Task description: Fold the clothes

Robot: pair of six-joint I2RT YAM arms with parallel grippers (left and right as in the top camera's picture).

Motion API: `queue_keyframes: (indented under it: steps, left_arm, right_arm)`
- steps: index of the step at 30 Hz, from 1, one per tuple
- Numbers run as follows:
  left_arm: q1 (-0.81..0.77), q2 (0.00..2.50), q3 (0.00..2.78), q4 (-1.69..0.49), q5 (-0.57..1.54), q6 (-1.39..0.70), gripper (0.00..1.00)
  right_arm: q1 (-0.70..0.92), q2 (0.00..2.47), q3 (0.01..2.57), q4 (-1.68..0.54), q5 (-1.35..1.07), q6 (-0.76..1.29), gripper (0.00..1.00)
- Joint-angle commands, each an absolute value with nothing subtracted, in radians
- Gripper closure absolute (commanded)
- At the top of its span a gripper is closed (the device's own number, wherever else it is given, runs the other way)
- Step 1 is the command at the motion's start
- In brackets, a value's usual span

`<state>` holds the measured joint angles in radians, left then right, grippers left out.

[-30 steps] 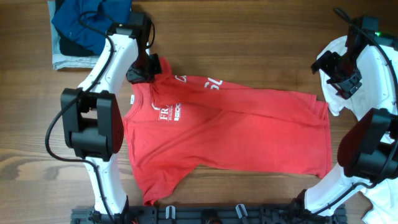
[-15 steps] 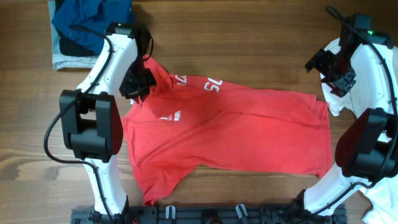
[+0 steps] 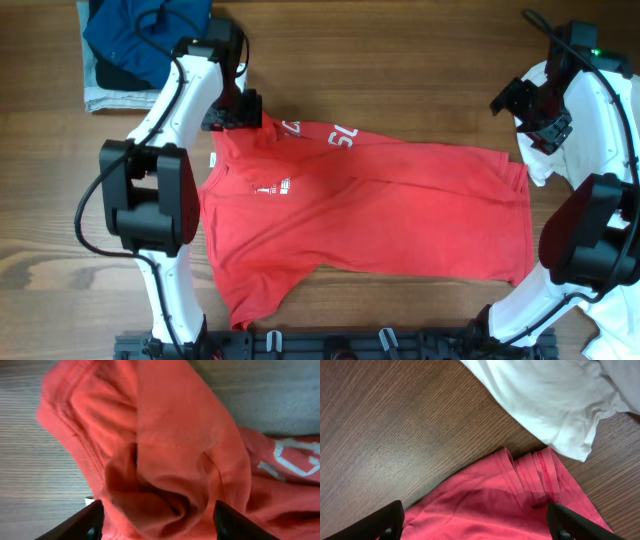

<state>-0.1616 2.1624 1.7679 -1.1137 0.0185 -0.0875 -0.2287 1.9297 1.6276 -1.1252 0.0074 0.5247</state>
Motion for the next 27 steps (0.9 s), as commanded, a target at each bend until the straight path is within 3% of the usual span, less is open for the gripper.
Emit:
queue_keyframes:
  steps: [1, 3, 6, 15, 21, 27]
  left_arm:
    - [-0.162, 2.206, 1.764, -1.121, 0.049, -0.036, 0.34]
    - [-0.162, 2.207, 1.764, -1.129, 0.049, -0.037, 0.63]
    - [-0.161, 2.207, 1.764, -1.18, 0.046, -0.067, 0.96]
    - [-0.162, 2.182, 1.781, -1.431, 0.041, -0.436, 0.96]
    - [-0.16, 2.141, 1.789, -1.475, 0.078, -0.452, 0.92]
    - [-0.106, 2.141, 1.861, -1.621, 0.073, -0.374, 0.96]
  right_arm:
    - [-0.225, 1.924, 1.628, -1.124, 0.0, 0.496, 0.09]
    - [-0.225, 1.924, 1.628, -1.126, -0.001, 0.497, 0.08]
    - [-0.225, 1.924, 1.628, -1.126, -0.001, 0.498, 0.08]
    - [-0.225, 1.924, 1.628, -1.127, -0.001, 0.497, 0.08]
    - [-0.225, 1.924, 1.628, -1.127, -0.027, 0.497, 0.09]
    - [-0.225, 1.924, 1.628, -1.134, -0.026, 0.489, 0.08]
